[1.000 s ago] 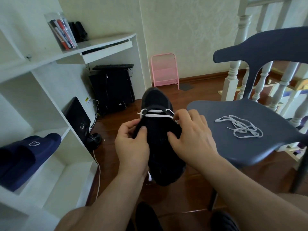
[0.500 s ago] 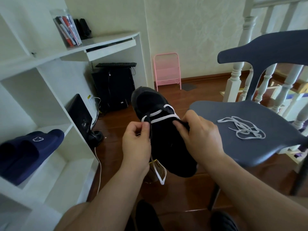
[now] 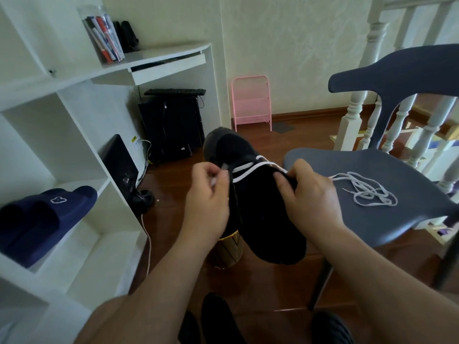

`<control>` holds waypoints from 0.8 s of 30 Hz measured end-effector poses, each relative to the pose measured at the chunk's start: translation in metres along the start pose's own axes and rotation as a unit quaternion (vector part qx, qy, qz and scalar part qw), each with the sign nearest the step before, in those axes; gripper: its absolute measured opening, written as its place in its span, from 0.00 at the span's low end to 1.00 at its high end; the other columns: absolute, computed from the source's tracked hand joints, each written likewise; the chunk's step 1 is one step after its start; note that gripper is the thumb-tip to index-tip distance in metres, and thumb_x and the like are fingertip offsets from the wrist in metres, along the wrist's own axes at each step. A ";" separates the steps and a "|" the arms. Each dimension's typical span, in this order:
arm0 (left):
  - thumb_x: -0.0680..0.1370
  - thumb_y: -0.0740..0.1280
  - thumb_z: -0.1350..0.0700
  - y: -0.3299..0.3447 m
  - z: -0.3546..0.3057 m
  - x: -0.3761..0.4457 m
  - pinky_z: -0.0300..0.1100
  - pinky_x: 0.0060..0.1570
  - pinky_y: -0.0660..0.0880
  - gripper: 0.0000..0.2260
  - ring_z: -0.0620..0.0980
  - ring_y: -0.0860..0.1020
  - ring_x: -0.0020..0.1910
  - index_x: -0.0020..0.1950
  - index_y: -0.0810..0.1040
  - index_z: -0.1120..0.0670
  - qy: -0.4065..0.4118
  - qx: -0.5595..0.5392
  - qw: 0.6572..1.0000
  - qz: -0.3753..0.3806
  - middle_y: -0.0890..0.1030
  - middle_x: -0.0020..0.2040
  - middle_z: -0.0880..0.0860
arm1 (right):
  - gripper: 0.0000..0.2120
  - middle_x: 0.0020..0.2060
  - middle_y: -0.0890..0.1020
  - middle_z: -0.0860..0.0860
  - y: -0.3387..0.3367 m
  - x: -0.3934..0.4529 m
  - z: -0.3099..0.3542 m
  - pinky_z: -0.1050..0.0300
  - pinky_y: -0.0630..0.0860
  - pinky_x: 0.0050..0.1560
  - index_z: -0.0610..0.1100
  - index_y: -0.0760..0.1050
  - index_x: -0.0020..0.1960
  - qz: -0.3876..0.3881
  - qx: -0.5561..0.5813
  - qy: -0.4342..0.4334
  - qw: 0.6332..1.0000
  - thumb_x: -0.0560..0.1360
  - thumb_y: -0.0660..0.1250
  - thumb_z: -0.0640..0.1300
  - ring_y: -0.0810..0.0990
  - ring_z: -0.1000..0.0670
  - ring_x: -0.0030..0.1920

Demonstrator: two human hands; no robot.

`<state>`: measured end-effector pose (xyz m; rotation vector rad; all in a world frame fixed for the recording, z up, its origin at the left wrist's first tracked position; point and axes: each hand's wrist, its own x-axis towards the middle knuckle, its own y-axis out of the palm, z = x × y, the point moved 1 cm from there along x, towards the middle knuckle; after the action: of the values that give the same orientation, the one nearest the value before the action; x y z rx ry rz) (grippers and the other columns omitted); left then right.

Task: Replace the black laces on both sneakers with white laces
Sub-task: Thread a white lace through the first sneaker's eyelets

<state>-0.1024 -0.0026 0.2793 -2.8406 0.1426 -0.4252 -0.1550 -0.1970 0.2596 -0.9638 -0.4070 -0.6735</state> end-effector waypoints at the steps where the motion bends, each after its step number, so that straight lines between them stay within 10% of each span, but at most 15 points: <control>1: 0.86 0.62 0.46 0.001 0.000 -0.003 0.45 0.37 0.76 0.03 0.45 0.78 0.37 0.54 0.72 0.42 0.032 0.078 0.996 0.024 0.81 0.43 0.50 | 0.15 0.29 0.73 0.53 0.000 -0.001 0.002 0.52 0.65 0.32 0.47 0.66 0.43 -0.002 0.006 0.000 1.000 0.82 0.66 0.53 0.74 0.43 0.31; 6: 0.86 0.59 0.44 -0.005 0.010 0.004 0.51 0.54 0.74 0.10 0.47 0.73 0.53 0.56 0.79 0.43 0.104 0.254 0.961 -0.023 0.77 0.47 0.42 | 0.15 0.29 0.71 0.55 -0.003 -0.002 0.001 0.53 0.60 0.32 0.48 0.65 0.42 -0.004 0.019 0.013 1.000 0.82 0.66 0.53 0.73 0.46 0.30; 12: 0.86 0.61 0.48 -0.014 0.028 0.014 0.52 0.62 0.74 0.10 0.49 0.73 0.61 0.54 0.82 0.45 0.048 0.219 0.974 0.000 0.74 0.61 0.45 | 0.15 0.30 0.73 0.55 -0.010 0.001 -0.004 0.55 0.61 0.31 0.50 0.64 0.43 0.002 0.018 0.035 0.999 0.83 0.64 0.55 0.73 0.49 0.32; 16: 0.84 0.56 0.41 -0.022 0.032 0.014 0.61 0.53 0.78 0.14 0.50 0.77 0.50 0.43 0.74 0.41 0.028 0.304 0.951 0.051 0.77 0.51 0.44 | 0.15 0.30 0.73 0.54 -0.012 0.003 -0.005 0.55 0.61 0.30 0.49 0.65 0.43 0.001 0.007 0.040 0.999 0.83 0.64 0.55 0.73 0.49 0.32; 24: 0.87 0.60 0.43 0.005 0.014 0.003 0.53 0.50 0.82 0.10 0.46 0.82 0.45 0.54 0.79 0.44 -0.076 -0.027 0.994 0.075 0.83 0.46 0.51 | 0.14 0.31 0.74 0.54 -0.010 0.001 -0.002 0.55 0.61 0.30 0.49 0.65 0.43 0.022 -0.002 0.044 0.999 0.83 0.63 0.55 0.73 0.51 0.32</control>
<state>-0.0950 -0.0043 0.2655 -2.8750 0.3381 -0.1750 -0.1613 -0.2027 0.2657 -0.9406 -0.3062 -0.6743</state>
